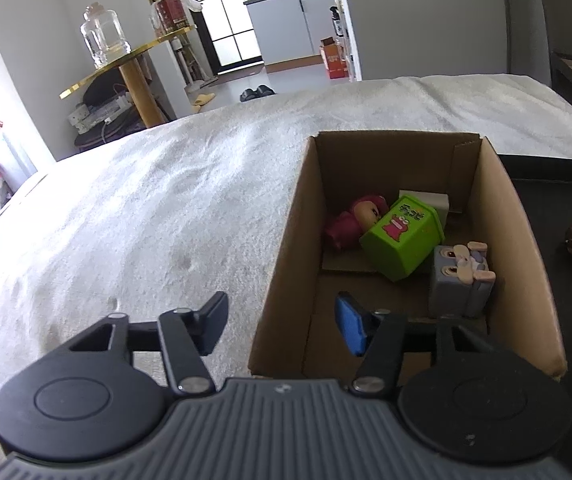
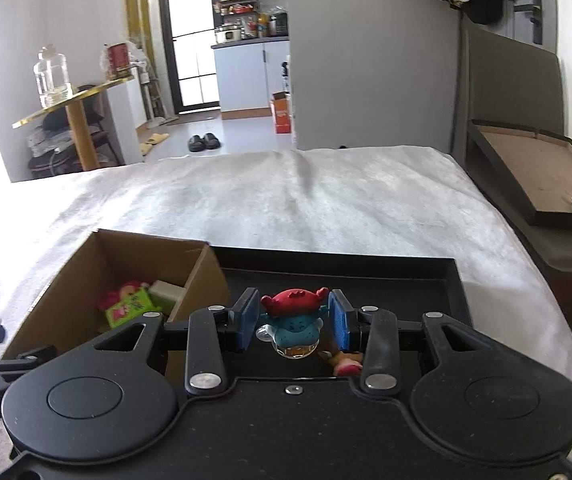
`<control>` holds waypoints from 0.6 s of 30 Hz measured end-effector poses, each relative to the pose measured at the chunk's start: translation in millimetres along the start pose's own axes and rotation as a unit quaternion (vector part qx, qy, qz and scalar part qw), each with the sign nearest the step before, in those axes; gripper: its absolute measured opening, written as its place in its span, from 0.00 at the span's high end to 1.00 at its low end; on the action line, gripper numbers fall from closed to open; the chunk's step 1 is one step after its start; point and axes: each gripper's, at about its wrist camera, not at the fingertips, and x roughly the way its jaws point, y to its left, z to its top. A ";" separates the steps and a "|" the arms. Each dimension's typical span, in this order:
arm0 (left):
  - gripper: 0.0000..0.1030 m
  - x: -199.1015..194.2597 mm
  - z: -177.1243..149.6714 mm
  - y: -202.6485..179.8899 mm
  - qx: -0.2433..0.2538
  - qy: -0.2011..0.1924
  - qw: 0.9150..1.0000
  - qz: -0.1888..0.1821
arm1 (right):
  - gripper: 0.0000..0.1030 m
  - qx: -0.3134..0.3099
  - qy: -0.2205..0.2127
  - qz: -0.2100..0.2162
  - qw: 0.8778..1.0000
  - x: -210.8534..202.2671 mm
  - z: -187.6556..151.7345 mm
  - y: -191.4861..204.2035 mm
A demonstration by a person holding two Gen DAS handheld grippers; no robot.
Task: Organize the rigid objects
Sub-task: 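Carry the blue-haired figure into the box and open the right tool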
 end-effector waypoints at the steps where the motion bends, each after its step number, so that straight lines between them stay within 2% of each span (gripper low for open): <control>1: 0.51 0.3 -0.3 0.1 -0.001 0.001 1.000 -0.002 | 0.63 -0.001 -0.001 0.005 1.000 -0.2 1.1 2.8; 7: 0.73 3.0 -2.1 6.1 -0.016 0.002 1.000 -0.014 | 0.63 -0.005 -0.003 0.047 0.999 -1.7 4.7 17.8; 18: 0.84 5.0 -5.8 14.7 -0.028 -0.003 0.999 -0.022 | 0.63 -0.033 -0.010 0.096 0.995 8.3 11.4 53.1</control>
